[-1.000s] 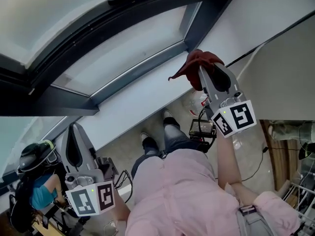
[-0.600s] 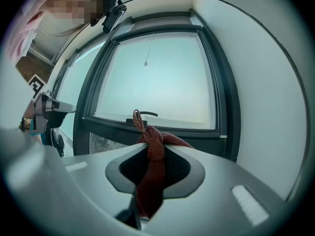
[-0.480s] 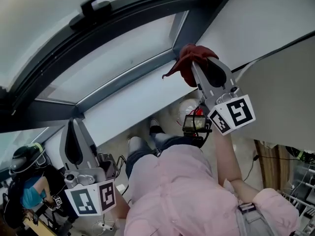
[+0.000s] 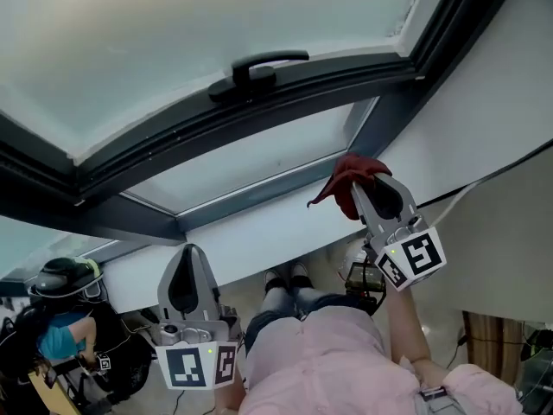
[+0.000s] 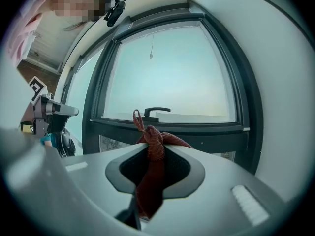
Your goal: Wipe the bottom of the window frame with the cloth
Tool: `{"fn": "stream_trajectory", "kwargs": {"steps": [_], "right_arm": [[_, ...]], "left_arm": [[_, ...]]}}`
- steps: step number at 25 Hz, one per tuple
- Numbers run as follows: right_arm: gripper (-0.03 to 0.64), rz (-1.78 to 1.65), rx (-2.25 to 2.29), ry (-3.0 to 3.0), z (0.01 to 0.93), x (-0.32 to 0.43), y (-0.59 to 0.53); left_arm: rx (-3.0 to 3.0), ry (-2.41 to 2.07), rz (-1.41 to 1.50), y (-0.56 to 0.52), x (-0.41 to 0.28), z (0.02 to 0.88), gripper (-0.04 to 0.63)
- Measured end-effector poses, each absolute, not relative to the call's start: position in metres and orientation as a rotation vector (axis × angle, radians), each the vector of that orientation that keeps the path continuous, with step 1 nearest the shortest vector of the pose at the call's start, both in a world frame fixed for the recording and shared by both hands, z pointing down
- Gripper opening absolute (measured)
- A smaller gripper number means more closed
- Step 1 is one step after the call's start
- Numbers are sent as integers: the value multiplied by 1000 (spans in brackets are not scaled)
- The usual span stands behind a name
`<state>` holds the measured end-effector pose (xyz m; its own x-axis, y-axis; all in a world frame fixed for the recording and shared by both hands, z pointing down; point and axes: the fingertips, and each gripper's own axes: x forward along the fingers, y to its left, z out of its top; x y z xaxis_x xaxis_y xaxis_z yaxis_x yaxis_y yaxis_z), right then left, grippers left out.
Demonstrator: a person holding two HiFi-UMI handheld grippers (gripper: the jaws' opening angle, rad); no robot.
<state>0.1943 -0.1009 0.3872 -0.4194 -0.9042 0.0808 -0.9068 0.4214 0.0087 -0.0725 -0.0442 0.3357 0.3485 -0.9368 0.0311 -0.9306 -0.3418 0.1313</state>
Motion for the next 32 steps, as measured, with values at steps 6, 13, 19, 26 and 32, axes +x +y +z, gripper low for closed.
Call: {"fn": "stream_trajectory", "kwargs": {"steps": [6, 13, 19, 26, 32], "right_arm": [[78, -55, 1651, -2640, 344, 154, -134], [78, -231, 1691, -2674, 296, 123, -181], [78, -277, 1718, -2671, 274, 102, -217], [78, -236, 1598, -2638, 290, 79, -255], [78, -258, 1541, -2580, 301, 79, -268]], "left_arm": [[2493, -1747, -100, -59, -109, 318, -6], [2510, -1774, -131, -75, -141, 312, -6], [2537, -1756, -140, -86, -149, 306, -6], [2560, -1728, -157, -96, -128, 300, -6], [2609, -1661, -145, -108, -93, 294, -6]]}}
